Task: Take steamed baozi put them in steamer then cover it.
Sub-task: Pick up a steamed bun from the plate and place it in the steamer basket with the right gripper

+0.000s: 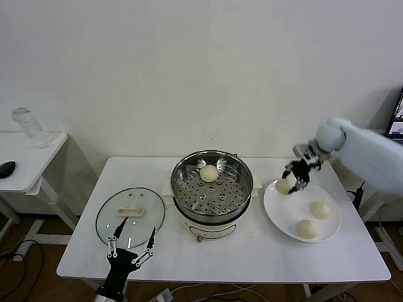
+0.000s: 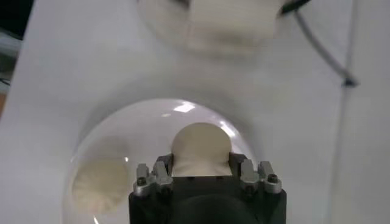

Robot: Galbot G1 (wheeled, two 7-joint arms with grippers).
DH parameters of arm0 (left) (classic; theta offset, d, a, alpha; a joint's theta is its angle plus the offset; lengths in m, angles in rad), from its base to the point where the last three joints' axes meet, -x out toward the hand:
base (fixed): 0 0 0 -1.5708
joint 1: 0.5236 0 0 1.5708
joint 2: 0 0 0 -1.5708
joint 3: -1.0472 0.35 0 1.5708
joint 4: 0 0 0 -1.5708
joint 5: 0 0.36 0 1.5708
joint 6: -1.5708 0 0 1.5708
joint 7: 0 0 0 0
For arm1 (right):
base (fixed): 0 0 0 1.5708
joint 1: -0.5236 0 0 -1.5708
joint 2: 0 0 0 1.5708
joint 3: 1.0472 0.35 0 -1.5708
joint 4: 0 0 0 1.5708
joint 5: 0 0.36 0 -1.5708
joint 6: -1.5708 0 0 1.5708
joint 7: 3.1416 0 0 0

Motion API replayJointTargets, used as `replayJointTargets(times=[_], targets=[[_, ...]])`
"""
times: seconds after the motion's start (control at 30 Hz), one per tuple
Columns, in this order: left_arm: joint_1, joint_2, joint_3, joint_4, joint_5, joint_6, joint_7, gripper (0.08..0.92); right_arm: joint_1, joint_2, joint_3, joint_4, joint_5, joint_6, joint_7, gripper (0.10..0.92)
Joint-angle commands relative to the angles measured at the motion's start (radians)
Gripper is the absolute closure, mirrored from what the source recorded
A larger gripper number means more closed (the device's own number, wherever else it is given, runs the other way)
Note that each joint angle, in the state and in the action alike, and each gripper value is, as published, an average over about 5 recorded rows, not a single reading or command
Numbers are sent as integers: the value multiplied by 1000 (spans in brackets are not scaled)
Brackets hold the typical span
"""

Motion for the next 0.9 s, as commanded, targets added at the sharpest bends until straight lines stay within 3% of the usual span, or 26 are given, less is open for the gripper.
replayJointTargets(times=[0.03,0.33,0.7,0.9], targets=[[-7,2,10,-6,0,4,-5,177,350,153,-218,174,234,-109,-59,389],[-18,4,5,-12,-2,7,-12,177,293,338,-305,242,369,-235,124,395],[-24,-1,2,-8,-3,8,-18,177,159,490,-335,194,380,-319,318,397],[-22,-2,-3,-8,-3,6,-20,177,108,526,-336,159,367,-329,344,397]])
